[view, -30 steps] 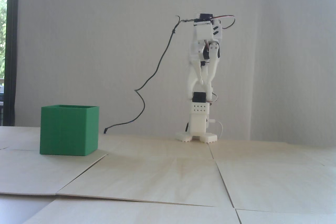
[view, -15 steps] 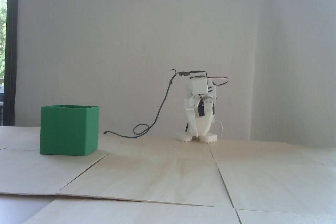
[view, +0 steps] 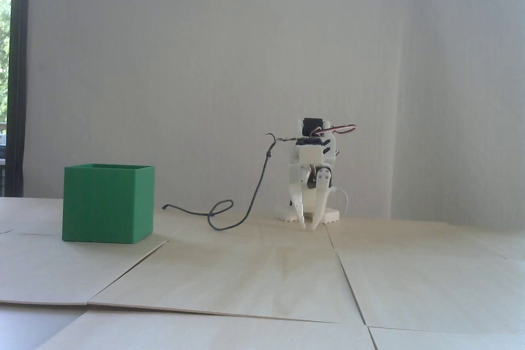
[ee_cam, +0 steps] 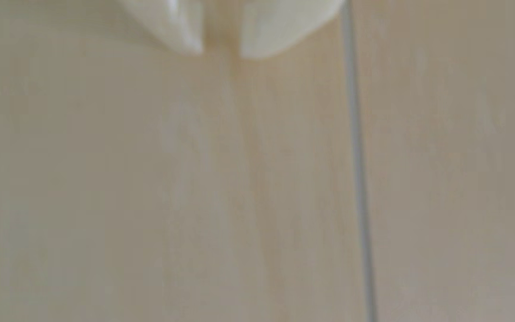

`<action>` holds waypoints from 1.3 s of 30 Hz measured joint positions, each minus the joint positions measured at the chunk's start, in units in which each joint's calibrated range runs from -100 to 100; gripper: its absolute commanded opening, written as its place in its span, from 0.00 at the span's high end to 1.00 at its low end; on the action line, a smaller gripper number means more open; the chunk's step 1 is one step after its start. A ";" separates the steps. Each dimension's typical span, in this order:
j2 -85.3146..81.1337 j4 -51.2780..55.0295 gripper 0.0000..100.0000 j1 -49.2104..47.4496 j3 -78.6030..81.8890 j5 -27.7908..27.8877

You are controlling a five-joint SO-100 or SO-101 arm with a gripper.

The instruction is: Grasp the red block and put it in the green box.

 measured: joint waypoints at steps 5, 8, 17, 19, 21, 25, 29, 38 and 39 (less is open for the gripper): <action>0.00 0.83 0.97 0.00 0.00 0.00; 0.00 0.83 0.97 0.00 0.00 0.00; 0.00 0.83 0.97 0.00 0.00 0.00; 0.00 0.83 0.97 0.00 0.00 0.00; 0.00 0.83 0.97 0.00 0.00 0.00; 0.00 0.83 0.97 0.00 0.00 0.00; 0.00 0.83 0.97 0.00 0.00 0.00; 0.00 0.83 0.97 0.00 0.00 0.00; 0.00 0.83 0.97 0.00 0.00 0.00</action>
